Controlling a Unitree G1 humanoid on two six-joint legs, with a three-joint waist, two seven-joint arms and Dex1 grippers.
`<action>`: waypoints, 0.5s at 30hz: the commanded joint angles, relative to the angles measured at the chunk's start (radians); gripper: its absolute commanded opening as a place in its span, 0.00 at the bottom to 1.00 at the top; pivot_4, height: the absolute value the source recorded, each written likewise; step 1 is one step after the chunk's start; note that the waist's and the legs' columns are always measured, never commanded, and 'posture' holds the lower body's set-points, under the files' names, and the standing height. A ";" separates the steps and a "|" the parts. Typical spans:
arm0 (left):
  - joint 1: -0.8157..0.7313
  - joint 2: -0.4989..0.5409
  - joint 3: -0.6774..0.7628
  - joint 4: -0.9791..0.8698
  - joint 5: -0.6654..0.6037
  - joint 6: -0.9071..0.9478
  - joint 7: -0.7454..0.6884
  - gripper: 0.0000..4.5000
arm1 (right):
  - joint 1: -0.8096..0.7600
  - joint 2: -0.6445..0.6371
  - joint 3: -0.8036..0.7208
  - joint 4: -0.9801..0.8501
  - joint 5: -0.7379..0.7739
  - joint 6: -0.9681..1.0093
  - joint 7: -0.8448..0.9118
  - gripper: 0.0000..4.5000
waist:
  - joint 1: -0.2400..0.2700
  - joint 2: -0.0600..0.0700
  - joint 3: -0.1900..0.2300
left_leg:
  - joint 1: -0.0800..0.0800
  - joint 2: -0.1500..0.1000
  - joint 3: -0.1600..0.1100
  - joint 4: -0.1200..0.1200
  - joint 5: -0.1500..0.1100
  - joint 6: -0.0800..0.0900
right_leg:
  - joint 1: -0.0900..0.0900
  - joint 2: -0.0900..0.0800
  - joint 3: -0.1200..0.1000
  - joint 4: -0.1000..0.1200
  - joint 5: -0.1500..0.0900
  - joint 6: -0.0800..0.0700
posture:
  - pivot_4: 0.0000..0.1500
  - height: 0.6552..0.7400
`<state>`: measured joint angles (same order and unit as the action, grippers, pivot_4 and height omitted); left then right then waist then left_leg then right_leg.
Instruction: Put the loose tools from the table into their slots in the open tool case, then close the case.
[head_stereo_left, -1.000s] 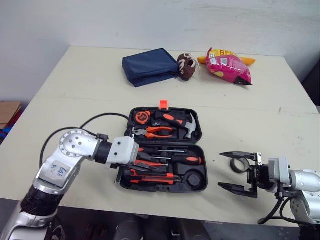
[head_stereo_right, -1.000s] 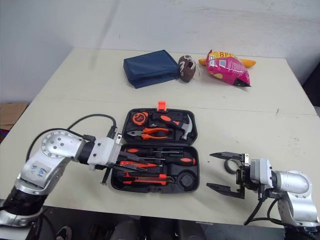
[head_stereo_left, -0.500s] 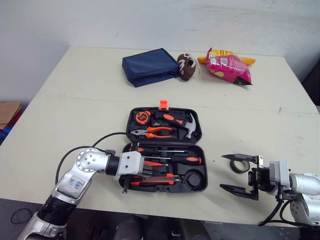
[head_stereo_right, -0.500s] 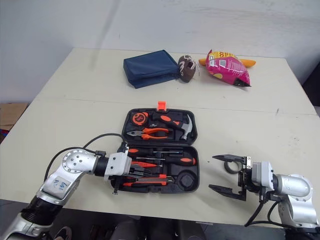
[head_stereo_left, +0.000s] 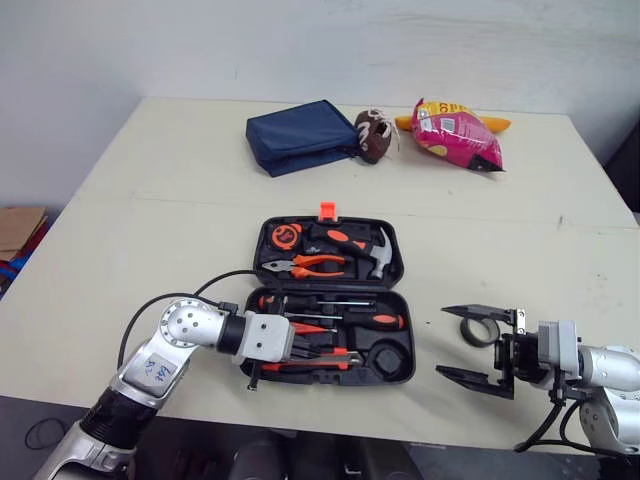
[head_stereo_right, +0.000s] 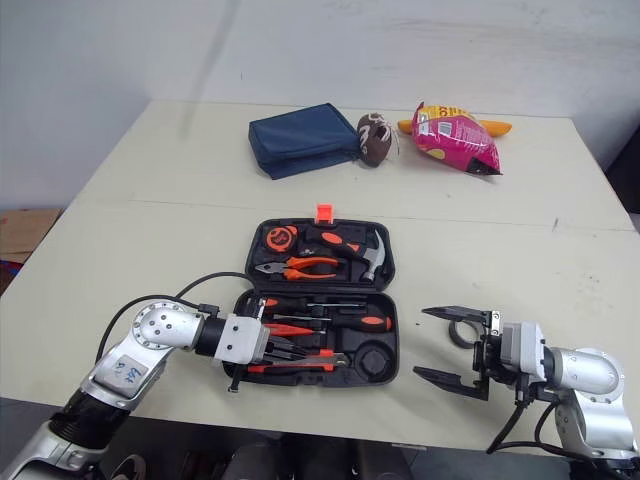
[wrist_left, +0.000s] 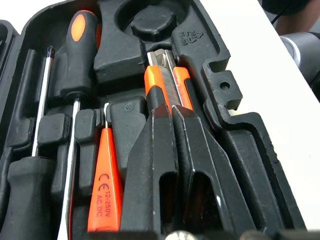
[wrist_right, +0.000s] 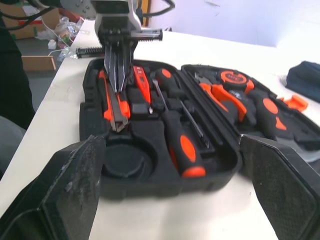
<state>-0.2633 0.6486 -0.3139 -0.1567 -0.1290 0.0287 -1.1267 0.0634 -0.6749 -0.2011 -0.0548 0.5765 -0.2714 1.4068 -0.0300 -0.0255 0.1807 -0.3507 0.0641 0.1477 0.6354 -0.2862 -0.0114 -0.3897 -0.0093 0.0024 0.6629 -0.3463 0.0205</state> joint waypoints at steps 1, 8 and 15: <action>0.029 0.032 -0.047 0.104 0.077 0.022 -0.007 0.01 | -0.007 -0.011 -0.011 -0.041 0.008 0.021 -0.022 1.00 | 0.000 0.000 -0.003 | 0.000 0.000 0.000 0.000 0.000 0.000 | 0.000 0.000 0.000 0.000 0.000 0.000 | 1.00 1.00; 0.006 -0.008 0.073 0.062 -0.062 -0.152 -0.009 0.01 | -0.008 -0.020 -0.047 -0.027 0.008 0.028 -0.046 1.00 | -0.002 0.000 -0.007 | 0.011 0.000 0.000 -0.005 -0.001 0.000 | 0.009 0.000 0.000 -0.003 0.000 0.000 | 1.00 1.00; 0.052 0.049 0.346 -0.079 -0.300 0.002 0.062 0.18 | 0.057 -0.077 -0.219 0.100 0.013 -0.023 -0.031 1.00 | 0.000 -0.002 -0.005 | 0.008 0.000 0.000 -0.006 -0.001 0.000 | 0.007 0.000 0.000 -0.004 0.000 0.000 | 1.00 1.00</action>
<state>-0.2306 0.6851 -0.0390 -0.2086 -0.3707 -0.0129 -1.0984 0.1044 -0.7380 -0.3614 0.0206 0.5749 -0.2657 1.3703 -0.0302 -0.0273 0.1760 -0.3423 0.0642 0.1477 0.6293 -0.2876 -0.0120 -0.3824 -0.0093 0.0020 0.6587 -0.3468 0.0201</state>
